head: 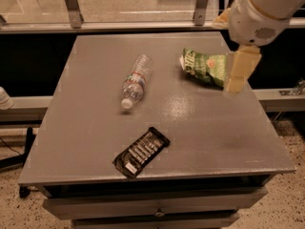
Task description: Place water bottle upright
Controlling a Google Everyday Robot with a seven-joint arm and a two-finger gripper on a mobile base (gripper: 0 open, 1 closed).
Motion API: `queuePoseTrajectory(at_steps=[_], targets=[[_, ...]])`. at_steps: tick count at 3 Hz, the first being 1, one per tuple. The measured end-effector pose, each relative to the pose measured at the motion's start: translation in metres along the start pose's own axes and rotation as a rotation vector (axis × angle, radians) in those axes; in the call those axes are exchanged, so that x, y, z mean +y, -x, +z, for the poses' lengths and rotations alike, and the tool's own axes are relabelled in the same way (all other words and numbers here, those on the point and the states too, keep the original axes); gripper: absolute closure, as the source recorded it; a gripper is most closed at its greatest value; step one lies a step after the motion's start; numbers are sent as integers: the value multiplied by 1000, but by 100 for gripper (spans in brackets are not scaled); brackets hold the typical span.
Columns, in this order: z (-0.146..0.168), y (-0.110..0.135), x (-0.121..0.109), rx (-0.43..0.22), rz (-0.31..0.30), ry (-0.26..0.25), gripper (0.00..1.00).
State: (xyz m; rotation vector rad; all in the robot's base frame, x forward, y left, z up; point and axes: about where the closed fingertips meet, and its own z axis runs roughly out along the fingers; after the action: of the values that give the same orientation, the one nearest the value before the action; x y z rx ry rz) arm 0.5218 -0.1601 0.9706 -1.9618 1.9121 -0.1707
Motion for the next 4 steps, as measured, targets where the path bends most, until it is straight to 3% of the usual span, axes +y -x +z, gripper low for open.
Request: queuePoseTrajectory(at_steps=[1, 3, 4], targets=[[37, 37, -18, -76, -180, 19, 0], [106, 112, -16, -255, -533, 115, 0], [122, 150, -14, -335, -662, 136, 0]])
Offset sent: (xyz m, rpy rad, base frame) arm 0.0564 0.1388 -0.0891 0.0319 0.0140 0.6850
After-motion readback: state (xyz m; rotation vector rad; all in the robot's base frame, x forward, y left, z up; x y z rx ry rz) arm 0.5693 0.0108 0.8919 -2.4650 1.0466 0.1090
